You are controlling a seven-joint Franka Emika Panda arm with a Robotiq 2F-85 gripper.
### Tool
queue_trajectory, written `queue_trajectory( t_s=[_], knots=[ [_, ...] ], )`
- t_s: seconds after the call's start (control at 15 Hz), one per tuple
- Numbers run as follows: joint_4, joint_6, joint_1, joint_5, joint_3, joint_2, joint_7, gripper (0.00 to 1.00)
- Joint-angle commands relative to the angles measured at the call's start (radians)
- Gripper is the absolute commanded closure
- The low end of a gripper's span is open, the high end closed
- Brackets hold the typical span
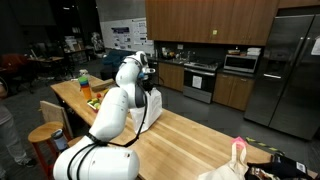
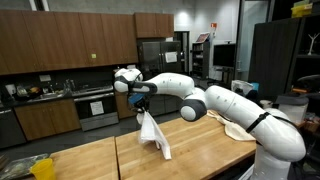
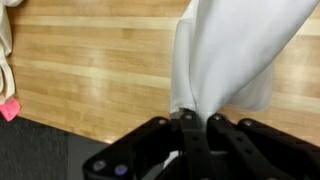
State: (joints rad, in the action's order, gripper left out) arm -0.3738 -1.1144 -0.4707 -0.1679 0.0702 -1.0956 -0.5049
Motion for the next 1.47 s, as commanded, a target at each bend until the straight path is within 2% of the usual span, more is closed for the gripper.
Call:
queue_trajectory(
  t_s=[0.0, 0.4, 0.47, 0.67, 0.73, 0.8, 0.87, 1.13, 1.4],
  knots=[
    [-0.011, 0.031, -0.011, -0.018, -0.004, 0.017, 0.199, 0.98],
    [-0.013, 0.017, -0.003, -0.046, -0.007, 0.016, 0.561, 0.98],
    [0.001, 0.015, -0.007, -0.026, -0.008, -0.001, 0.455, 0.93],
    [0.007, 0.018, -0.003, -0.037, -0.009, -0.005, 0.531, 0.93],
    [0.008, 0.018, -0.002, -0.037, -0.009, -0.006, 0.537, 0.98],
    [0.009, 0.020, -0.001, -0.038, -0.008, -0.011, 0.534, 0.98],
    [0.013, 0.020, -0.004, -0.035, -0.021, -0.015, 0.601, 0.98],
    [0.019, 0.005, -0.047, -0.119, -0.004, -0.010, 0.841, 0.98],
    [-0.038, -0.006, -0.066, -0.176, -0.004, 0.037, 1.071, 0.98]
  ],
)
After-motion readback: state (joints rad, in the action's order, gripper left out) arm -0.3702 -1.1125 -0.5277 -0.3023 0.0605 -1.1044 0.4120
